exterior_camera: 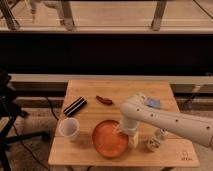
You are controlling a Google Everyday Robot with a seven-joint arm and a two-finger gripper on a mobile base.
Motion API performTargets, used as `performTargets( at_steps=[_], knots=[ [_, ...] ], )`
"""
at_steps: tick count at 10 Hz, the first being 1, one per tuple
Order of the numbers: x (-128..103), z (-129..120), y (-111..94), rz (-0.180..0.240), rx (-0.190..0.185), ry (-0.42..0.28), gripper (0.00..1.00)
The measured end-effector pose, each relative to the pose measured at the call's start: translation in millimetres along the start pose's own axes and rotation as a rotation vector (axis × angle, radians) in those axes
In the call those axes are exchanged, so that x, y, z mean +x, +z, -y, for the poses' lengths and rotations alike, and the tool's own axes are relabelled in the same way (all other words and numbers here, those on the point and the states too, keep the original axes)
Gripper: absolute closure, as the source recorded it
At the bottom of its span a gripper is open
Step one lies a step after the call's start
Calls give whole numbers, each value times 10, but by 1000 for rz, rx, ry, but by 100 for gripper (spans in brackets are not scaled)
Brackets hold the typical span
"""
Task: Pick up the ceramic bowl
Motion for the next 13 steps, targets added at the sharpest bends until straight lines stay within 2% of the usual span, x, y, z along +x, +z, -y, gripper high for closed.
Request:
performTargets(
  at_steps=[7, 9, 10, 11, 13],
  knots=[
    [-5, -45, 115, 24, 3, 27, 20],
    [-6, -48, 132, 29, 6, 32, 14],
    [-10, -43, 141, 32, 8, 33, 15],
    [-5, -56, 150, 35, 8, 38, 19],
    [-2, -78, 174, 39, 11, 44, 35]
  ],
)
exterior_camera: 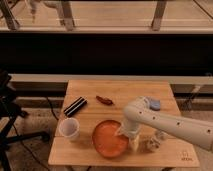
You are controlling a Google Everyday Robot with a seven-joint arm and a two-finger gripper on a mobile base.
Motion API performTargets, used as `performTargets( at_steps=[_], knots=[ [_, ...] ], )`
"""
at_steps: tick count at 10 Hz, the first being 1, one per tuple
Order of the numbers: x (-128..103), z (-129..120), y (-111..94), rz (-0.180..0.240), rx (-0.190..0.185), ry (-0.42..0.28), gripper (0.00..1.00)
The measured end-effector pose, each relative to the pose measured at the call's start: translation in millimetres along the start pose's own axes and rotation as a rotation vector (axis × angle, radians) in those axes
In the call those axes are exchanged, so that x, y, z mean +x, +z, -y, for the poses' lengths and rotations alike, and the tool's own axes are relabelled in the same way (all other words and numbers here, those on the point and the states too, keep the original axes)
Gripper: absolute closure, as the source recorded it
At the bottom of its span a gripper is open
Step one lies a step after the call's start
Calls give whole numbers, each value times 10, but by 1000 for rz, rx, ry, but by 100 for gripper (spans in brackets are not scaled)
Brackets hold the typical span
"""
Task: Pick up the ceramic bowl
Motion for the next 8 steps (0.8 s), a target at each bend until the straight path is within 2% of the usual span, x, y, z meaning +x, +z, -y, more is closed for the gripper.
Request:
performTargets(
  at_steps=[1, 3, 4, 5, 8],
  knots=[
    [-9, 3, 12, 3, -1, -1, 36],
    [-1, -24, 38, 10, -1, 8, 23],
    [2, -29, 43, 10, 0, 9, 22],
    [10, -41, 50, 11, 4, 14, 26],
    [16, -32, 68, 16, 16, 21, 56]
  ],
)
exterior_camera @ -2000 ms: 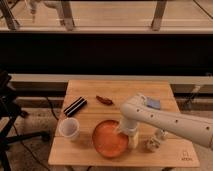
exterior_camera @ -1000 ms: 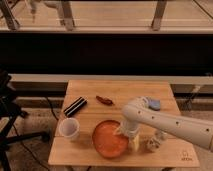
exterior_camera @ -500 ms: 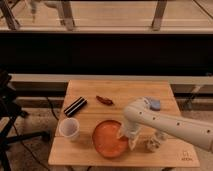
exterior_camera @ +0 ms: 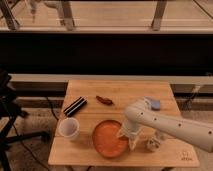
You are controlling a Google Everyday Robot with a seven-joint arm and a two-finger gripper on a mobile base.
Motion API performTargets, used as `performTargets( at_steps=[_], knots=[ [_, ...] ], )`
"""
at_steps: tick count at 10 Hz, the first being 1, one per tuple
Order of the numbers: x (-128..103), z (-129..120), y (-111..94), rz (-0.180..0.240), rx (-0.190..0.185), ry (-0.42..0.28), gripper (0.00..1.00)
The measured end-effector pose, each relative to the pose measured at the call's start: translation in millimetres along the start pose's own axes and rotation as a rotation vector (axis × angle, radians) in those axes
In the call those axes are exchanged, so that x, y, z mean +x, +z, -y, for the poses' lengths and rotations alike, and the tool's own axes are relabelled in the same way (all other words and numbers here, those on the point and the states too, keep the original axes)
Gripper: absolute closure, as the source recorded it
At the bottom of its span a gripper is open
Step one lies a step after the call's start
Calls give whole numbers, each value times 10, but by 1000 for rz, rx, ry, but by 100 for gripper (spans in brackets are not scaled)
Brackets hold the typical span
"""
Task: Pick up the ceramic bowl
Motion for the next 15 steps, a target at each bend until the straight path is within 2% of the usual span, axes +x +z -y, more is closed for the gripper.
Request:
performTargets(
  at_steps=[1, 4, 5, 15],
  knots=[
    [3, -24, 6, 2, -3, 4, 68],
    [-11, -18, -15, 5, -6, 2, 95],
    [-8, -17, -24, 3, -6, 1, 99],
    [1, -28, -67, 2, -7, 3, 99]
  ],
)
